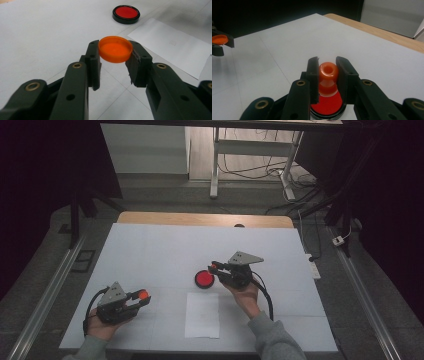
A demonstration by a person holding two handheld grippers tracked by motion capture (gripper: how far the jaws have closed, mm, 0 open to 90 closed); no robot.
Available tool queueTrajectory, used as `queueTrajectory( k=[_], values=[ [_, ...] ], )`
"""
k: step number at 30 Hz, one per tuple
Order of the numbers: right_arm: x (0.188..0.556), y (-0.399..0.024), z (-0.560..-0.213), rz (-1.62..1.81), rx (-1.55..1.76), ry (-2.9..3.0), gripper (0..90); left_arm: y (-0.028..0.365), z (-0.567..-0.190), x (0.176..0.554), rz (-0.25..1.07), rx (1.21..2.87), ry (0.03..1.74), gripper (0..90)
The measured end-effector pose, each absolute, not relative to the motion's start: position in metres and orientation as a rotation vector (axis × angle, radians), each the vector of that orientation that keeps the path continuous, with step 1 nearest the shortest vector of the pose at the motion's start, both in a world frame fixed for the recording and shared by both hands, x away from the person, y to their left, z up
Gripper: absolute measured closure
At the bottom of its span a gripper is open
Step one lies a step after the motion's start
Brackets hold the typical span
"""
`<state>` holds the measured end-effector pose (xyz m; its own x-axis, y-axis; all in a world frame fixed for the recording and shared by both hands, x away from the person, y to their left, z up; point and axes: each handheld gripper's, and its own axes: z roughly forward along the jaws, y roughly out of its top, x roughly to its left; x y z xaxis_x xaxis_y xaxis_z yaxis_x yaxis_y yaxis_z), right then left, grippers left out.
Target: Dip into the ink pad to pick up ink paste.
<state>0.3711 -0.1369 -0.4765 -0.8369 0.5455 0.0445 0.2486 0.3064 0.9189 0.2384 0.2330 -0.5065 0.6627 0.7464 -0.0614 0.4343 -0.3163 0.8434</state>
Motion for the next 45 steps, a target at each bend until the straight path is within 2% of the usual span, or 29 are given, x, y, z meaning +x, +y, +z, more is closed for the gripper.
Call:
queueTrajectory(
  k=[45],
  values=[
    [0.339,-0.159,-0.467,1.563,0.678,2.332,72.3,0.234,-0.507,0.239,0.429,1.962,0.926,64.7]
  ],
)
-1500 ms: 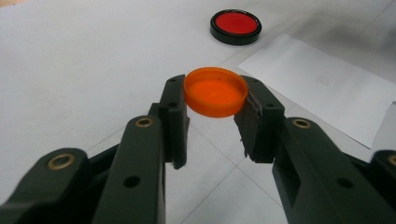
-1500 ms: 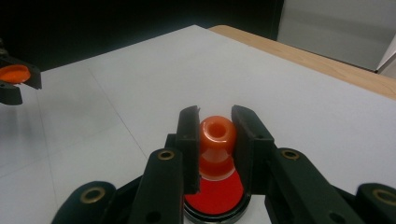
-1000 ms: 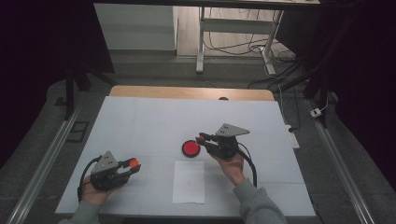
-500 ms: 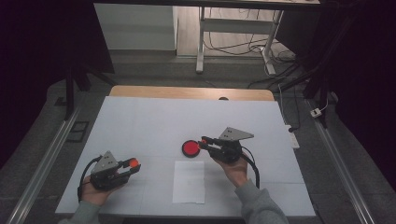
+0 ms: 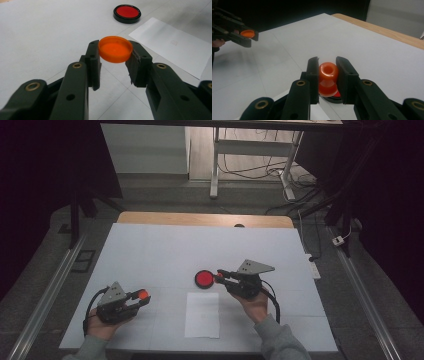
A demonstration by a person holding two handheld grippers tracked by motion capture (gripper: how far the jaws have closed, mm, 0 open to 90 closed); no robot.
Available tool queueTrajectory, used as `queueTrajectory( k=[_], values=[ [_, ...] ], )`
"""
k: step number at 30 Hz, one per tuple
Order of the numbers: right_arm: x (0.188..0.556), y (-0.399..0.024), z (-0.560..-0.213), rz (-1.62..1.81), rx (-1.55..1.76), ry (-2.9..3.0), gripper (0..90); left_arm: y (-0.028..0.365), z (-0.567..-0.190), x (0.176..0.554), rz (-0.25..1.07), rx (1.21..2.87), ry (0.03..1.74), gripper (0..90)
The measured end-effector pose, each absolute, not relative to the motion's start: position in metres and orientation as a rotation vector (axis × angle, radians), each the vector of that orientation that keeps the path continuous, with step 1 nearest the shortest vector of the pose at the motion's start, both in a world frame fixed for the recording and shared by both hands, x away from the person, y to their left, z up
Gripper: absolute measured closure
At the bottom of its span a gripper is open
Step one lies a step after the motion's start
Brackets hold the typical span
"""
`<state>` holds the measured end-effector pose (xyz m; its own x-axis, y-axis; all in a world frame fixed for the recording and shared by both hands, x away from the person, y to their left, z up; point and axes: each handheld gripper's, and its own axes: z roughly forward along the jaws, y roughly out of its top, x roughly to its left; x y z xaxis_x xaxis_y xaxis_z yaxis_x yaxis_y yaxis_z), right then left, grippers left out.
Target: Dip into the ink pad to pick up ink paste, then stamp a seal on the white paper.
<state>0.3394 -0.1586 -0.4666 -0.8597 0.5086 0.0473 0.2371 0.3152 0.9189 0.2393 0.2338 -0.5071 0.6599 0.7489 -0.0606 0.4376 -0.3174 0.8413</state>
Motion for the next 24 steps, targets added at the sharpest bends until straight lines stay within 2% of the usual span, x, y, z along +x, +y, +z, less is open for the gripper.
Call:
queueTrajectory(
  k=[24],
  values=[
    [0.328,-0.156,-0.473,1.547,0.636,2.389,72.3,0.234,-0.507,0.240,0.428,1.959,0.927,64.7]
  ],
)
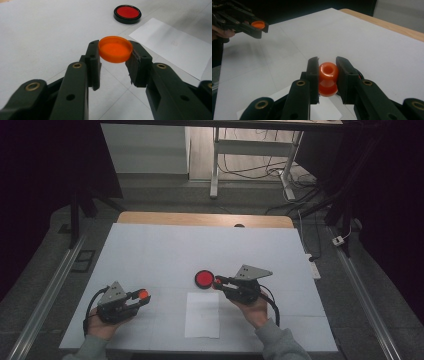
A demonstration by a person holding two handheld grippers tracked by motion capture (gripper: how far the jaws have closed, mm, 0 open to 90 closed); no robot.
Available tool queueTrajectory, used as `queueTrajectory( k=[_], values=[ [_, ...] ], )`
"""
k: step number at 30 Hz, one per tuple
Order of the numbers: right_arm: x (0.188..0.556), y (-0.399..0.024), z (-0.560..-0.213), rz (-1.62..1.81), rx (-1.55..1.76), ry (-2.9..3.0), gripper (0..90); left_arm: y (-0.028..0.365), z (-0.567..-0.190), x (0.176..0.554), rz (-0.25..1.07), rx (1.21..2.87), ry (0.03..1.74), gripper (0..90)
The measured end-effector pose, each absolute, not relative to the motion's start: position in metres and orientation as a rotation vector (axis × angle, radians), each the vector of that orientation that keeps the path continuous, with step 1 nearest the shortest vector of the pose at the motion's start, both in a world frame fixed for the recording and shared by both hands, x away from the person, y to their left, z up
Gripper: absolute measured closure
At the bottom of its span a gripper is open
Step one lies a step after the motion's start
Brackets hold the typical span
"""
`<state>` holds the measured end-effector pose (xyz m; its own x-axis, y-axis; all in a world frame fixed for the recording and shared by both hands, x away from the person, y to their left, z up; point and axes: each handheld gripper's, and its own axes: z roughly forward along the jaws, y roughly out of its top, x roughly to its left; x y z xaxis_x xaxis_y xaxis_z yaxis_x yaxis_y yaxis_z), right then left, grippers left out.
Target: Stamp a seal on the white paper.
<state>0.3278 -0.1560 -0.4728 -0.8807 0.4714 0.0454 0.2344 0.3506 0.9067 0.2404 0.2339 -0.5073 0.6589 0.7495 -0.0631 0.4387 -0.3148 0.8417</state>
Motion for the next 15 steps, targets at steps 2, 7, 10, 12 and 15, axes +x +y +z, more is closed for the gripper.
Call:
queueTrajectory(
  k=[2,7,10,12,15],
  values=[
    [0.3273,-0.1556,-0.4740,1.549,0.634,2.388,72.3,0.2337,-0.5075,0.2406,0.428,1.960,0.926,64.7],
    [0.3261,-0.1546,-0.4763,1.546,0.635,2.399,72.3,0.2339,-0.5073,0.2403,0.427,1.960,0.925,64.6],
    [0.3253,-0.1531,-0.4786,1.536,0.630,2.418,72.3,0.2340,-0.5073,0.2403,0.427,1.958,0.927,64.6],
    [0.3247,-0.1520,-0.4799,1.534,0.623,2.425,72.3,0.2339,-0.5074,0.2404,0.427,1.959,0.928,64.6],
    [0.3233,-0.1507,-0.4808,1.532,0.616,2.432,72.2,0.2339,-0.5075,0.2404,0.428,1.960,0.927,64.6]
  ],
)
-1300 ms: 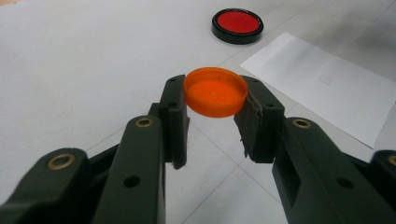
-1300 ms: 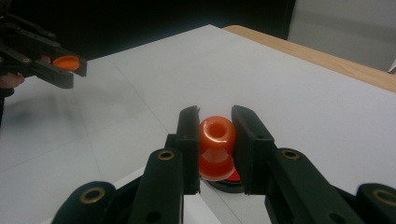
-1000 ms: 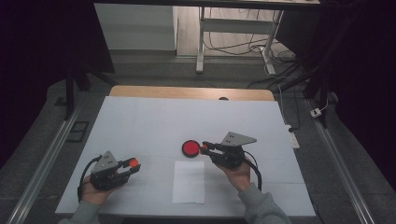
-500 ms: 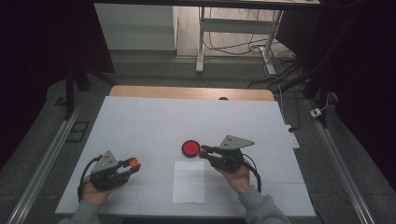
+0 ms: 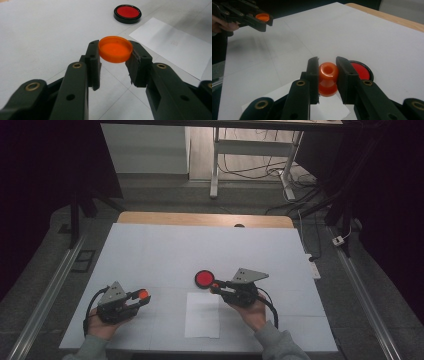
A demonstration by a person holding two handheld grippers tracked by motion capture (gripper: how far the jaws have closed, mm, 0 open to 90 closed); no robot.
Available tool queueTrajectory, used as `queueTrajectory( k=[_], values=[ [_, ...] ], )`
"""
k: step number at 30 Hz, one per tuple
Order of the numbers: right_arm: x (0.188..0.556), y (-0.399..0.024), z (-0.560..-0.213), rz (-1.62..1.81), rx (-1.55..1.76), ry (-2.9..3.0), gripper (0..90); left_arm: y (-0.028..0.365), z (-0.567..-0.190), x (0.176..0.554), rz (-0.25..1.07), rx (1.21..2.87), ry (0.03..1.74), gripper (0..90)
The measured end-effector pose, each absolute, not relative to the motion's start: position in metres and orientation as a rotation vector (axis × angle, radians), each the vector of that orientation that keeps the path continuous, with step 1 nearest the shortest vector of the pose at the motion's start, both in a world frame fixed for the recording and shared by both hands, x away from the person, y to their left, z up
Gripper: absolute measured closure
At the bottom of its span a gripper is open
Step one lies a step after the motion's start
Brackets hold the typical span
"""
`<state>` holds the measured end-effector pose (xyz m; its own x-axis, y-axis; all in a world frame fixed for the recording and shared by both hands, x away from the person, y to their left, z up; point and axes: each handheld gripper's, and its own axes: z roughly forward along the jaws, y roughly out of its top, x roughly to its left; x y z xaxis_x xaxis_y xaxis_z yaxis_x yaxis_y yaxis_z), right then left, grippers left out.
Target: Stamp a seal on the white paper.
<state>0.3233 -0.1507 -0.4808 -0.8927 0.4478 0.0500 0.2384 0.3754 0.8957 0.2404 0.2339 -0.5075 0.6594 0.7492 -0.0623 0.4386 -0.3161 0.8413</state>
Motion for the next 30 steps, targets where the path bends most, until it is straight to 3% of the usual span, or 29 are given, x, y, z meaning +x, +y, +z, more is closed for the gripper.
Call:
queueTrajectory(
  k=[30],
  values=[
    [0.310,-0.129,-0.501,1.423,0.548,2.565,72.2,0.234,-0.508,0.241,0.424,1.960,0.930,64.6]
  ],
)
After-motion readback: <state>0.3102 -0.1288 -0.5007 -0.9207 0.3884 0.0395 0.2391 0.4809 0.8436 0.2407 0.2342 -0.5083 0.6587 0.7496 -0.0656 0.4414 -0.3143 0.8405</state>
